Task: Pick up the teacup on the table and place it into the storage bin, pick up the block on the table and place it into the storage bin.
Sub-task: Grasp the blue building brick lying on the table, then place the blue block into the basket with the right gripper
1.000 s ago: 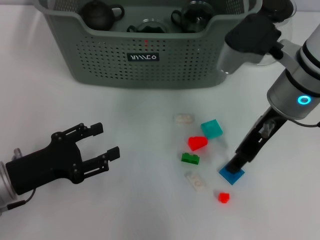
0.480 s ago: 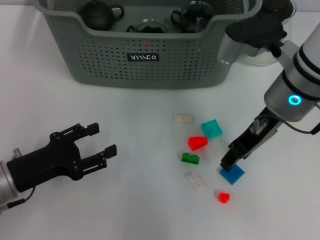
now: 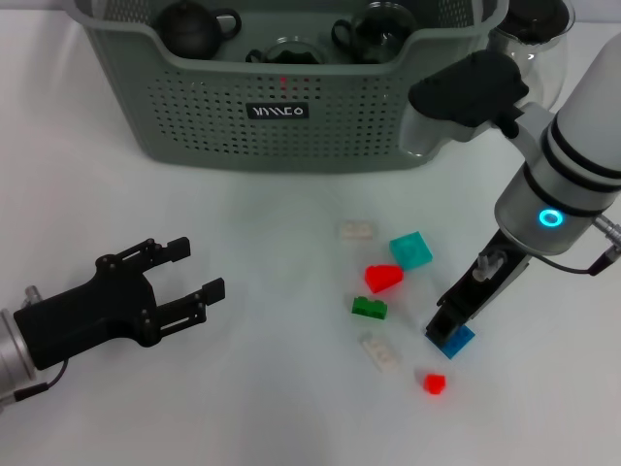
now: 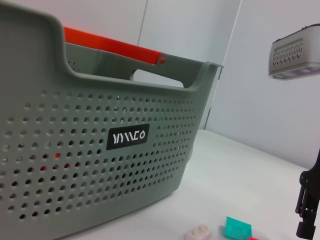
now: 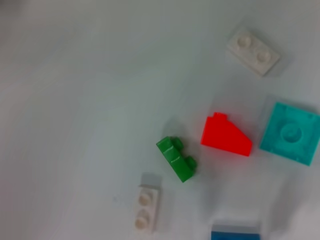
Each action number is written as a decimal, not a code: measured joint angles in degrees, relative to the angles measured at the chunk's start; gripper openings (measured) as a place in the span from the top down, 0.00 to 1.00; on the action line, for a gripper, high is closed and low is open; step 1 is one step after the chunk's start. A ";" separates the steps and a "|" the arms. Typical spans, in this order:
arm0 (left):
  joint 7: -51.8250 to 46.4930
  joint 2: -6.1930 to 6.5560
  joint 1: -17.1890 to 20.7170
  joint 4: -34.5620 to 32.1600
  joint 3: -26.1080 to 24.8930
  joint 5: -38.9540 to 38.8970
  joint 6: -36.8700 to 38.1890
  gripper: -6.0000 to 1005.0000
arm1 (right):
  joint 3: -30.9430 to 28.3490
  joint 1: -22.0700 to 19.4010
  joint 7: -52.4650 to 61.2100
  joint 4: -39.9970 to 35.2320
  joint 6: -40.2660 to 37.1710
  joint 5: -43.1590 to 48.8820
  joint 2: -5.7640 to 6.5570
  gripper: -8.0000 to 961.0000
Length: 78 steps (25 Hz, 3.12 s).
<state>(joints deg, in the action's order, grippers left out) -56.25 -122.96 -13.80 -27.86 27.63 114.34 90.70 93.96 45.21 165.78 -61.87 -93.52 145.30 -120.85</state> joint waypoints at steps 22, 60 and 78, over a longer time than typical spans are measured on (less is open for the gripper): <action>0.00 0.26 -0.05 1.31 -0.12 0.00 0.00 0.24 | 6.35 0.06 1.75 -0.01 2.37 1.24 -0.09 0.39; -0.07 0.22 0.26 1.41 -0.12 0.00 -0.36 0.24 | 11.19 -0.92 1.20 -2.90 5.42 2.54 -0.09 0.40; -0.25 0.17 0.35 1.41 -0.12 0.00 -0.17 0.24 | 12.35 -1.54 1.76 -3.14 5.59 2.86 -0.09 0.50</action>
<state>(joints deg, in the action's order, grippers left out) -56.50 -122.78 -13.45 -26.45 27.51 114.34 90.53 106.31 43.67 167.54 -65.01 -87.94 148.15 -120.94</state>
